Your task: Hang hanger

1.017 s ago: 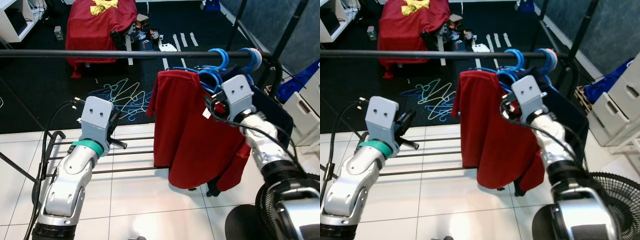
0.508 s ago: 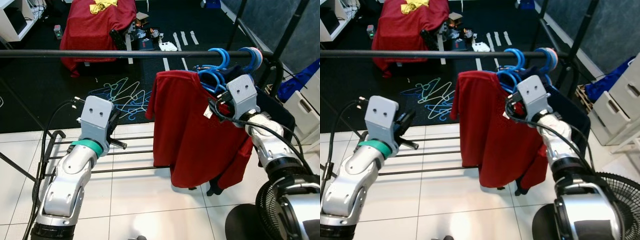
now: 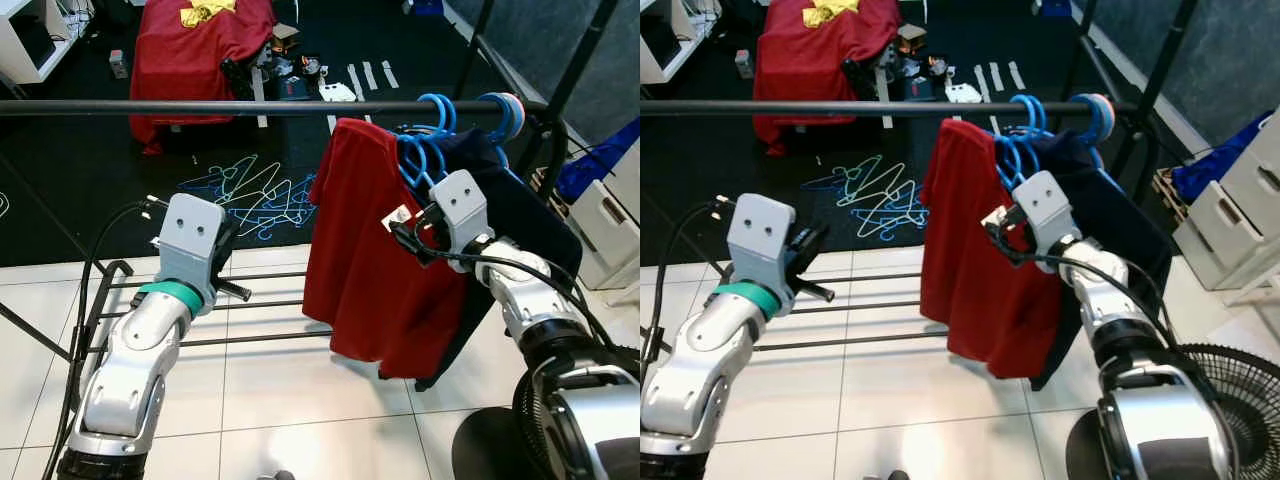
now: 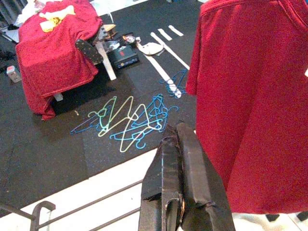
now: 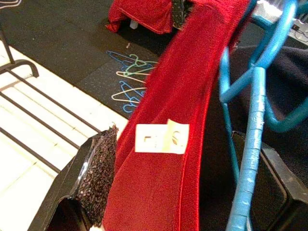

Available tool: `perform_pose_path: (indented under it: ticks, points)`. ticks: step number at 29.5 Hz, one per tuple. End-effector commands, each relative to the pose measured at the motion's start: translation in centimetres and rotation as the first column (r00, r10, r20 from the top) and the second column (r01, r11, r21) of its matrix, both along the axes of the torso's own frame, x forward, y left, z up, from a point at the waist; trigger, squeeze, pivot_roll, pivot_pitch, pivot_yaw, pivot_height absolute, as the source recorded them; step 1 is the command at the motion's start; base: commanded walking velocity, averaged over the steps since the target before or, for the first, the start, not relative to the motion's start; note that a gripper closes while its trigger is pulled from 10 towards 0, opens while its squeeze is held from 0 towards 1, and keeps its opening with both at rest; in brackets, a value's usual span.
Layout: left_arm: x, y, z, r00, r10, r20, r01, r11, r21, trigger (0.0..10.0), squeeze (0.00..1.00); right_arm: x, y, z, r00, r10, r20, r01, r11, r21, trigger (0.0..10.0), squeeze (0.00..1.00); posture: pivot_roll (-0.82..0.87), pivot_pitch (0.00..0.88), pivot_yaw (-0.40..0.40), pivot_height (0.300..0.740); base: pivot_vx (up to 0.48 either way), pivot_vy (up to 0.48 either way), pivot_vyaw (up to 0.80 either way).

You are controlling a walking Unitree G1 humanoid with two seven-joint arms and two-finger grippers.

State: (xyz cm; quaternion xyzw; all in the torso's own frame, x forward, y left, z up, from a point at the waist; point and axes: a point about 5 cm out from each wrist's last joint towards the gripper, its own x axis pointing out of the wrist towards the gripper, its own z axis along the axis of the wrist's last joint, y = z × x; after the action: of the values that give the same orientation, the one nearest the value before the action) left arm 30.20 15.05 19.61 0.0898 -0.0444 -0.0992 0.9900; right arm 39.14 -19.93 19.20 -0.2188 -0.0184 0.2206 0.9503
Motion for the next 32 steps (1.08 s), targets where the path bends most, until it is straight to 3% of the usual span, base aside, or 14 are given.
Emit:
perform_pose_path:
  ticks: [1,3,4,5,6,9,10,11,13,32]
  points:
    - [-0.2,0.0,-0.1,1.000,-0.007,-0.009,0.007,1.000,0.002,10.0,0.00,-0.2,0.0,-0.9,1.000,-0.004,-0.025,0.004,1.000,0.018,10.0,0.00,0.09,0.105,0.148,0.740,0.000,0.000,0.00]
    - [-0.2,0.1,0.0,1.000,-0.007,-0.009,0.007,1.000,0.003,10.0,0.00,-0.1,-0.3,-1.0,0.999,-0.024,-0.030,0.025,0.999,0.035,10.0,0.00,0.09,0.102,0.148,0.740,0.000,0.000,0.00]
    - [-0.1,0.1,0.0,1.000,-0.007,-0.008,0.007,1.000,0.003,10.0,0.00,0.0,-0.8,-0.9,0.997,-0.067,-0.033,0.069,0.996,0.061,4.8,0.00,0.10,0.098,0.148,0.740,0.000,0.000,0.00]
    - [-0.1,0.1,0.0,1.000,-0.007,-0.008,0.007,1.000,0.003,10.0,0.00,0.0,-0.8,-0.9,0.997,-0.067,-0.033,0.069,0.996,0.061,4.8,0.00,0.10,0.098,0.148,0.740,0.000,0.000,0.00]
    - [-0.1,0.1,0.1,1.000,-0.006,-0.007,0.006,1.000,0.004,10.0,0.00,0.1,-1.2,-0.7,0.994,-0.100,-0.045,0.105,0.986,0.130,0.5,0.00,0.10,0.096,0.147,0.740,0.000,0.000,0.00]
    - [-0.1,0.2,0.1,1.000,-0.006,-0.006,0.006,1.000,0.005,10.0,0.00,0.2,-1.5,-0.6,0.991,-0.118,-0.054,0.126,0.976,0.179,0.0,0.00,0.10,0.095,0.147,0.740,0.000,0.000,0.00]
    - [-0.1,0.2,0.1,1.000,-0.005,-0.006,0.005,1.000,0.006,10.0,0.00,0.3,-1.7,-0.2,0.991,-0.123,-0.058,0.134,0.957,0.258,0.0,0.00,0.10,0.092,0.148,0.740,0.000,0.000,0.00]
    - [-0.1,0.2,0.1,1.000,-0.005,-0.006,0.005,1.000,0.006,10.0,0.00,0.3,-1.7,-0.2,0.991,-0.123,-0.058,0.134,0.957,0.258,0.0,0.00,0.10,0.092,0.148,0.740,0.000,0.000,0.00]
    - [-0.1,0.3,0.2,1.000,-0.003,-0.004,0.003,1.000,0.008,10.0,0.00,0.4,-2.0,0.5,0.990,-0.135,-0.048,0.144,0.929,0.342,0.0,0.00,0.10,0.087,0.150,0.740,0.000,0.000,0.00]
    - [0.1,0.0,0.2,1.000,-0.010,0.000,0.010,1.000,0.002,10.0,0.00,0.3,-2.1,0.2,0.992,-0.105,-0.073,0.122,0.948,0.293,0.0,0.00,0.09,0.077,0.146,0.740,0.000,0.000,0.00]
